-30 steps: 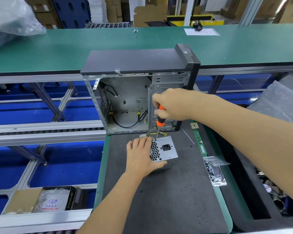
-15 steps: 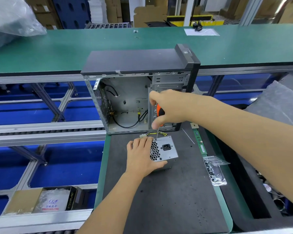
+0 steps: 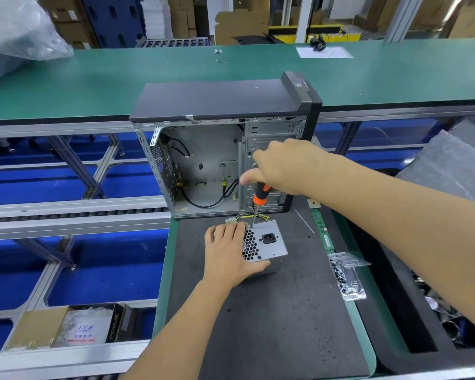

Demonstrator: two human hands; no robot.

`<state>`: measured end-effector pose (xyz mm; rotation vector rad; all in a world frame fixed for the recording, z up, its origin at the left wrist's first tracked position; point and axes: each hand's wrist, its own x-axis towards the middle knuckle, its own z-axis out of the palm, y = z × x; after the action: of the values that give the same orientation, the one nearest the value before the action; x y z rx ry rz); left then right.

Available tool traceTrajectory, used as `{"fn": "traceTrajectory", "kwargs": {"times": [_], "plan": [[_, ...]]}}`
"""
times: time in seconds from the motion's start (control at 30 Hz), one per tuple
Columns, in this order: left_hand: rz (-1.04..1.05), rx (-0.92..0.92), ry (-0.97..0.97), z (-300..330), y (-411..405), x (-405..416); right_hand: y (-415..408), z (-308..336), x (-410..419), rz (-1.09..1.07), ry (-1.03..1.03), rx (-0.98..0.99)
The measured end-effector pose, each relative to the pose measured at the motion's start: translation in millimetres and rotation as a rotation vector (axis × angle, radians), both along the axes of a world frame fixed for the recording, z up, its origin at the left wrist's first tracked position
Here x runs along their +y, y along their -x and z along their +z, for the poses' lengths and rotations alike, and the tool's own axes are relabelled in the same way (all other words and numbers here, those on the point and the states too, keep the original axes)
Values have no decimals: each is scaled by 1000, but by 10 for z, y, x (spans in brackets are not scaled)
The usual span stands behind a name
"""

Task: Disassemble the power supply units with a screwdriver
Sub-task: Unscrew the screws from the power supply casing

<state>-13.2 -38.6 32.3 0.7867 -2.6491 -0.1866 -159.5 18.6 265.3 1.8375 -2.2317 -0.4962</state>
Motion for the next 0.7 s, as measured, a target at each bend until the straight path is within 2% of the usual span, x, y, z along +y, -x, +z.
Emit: {"fn": "traceTrajectory", "kwargs": {"times": [0.1,0.13,0.2,0.3,0.33,0.43,0.5,0.6,0.63,0.7], "plan": [[-5,11,4,-18,6,-12,29,-10,14,15,19,-369],[-9,17,6,-20,8,-15,25,-11,18,17,13,-433],[-16,26,6,-21,8,-18,-21,2,25,-16,26,-376],[-14,27,11,-17,8,-11,-32,42,19,0,49,-13],[-12,24,14,-15,8,-9,-15,47,29,27,27,-11],[-8,30,24,-6,10,-7,-5,9,51,50,4,-262],[-10,31,30,-9,12,-6,-18,-10,68,42,8,-232],[-10,19,30,-11,16,-3,-17,37,50,87,3,27],[-9,11,26,-9,16,-5,-11,47,61,103,-30,31],[-9,-2,18,-3,13,-4,20,27,60,64,-12,-145]]}}
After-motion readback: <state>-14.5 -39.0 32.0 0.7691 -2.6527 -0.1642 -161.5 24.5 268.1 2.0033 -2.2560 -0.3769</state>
